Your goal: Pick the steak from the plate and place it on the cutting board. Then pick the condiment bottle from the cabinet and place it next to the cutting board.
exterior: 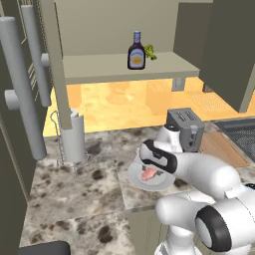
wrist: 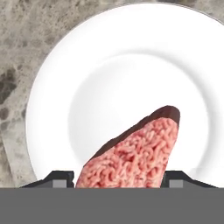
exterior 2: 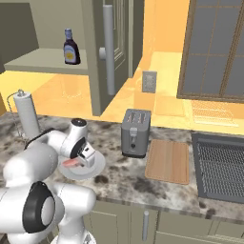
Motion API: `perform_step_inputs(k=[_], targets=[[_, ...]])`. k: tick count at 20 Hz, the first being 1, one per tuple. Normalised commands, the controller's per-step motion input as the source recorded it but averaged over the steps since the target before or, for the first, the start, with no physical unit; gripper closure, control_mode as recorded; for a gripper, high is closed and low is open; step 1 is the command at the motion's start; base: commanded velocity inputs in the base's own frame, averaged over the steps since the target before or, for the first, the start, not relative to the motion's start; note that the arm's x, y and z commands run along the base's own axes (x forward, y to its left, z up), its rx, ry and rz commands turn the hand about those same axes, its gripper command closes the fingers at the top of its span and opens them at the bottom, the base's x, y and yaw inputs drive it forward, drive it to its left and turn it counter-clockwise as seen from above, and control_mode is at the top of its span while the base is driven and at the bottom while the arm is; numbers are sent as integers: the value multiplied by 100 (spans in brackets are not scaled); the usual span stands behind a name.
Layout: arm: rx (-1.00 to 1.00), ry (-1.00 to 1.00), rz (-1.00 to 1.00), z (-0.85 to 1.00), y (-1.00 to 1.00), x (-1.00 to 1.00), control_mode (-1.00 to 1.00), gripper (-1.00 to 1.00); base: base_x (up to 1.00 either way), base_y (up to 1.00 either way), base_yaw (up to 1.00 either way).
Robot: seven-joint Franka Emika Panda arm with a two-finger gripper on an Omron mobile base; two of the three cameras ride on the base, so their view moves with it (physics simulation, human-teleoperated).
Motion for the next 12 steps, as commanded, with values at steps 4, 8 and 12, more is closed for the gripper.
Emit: perform_step_inputs(k=[4, 8, 12], targets=[[0, 0, 0, 22, -5, -17, -100, 100, 0, 0, 0], [0, -2, -1, 13, -5, -17, -100, 100, 0, 0, 0], [0, -1, -2, 11, -9, -19, -100, 100, 0, 0, 0]])
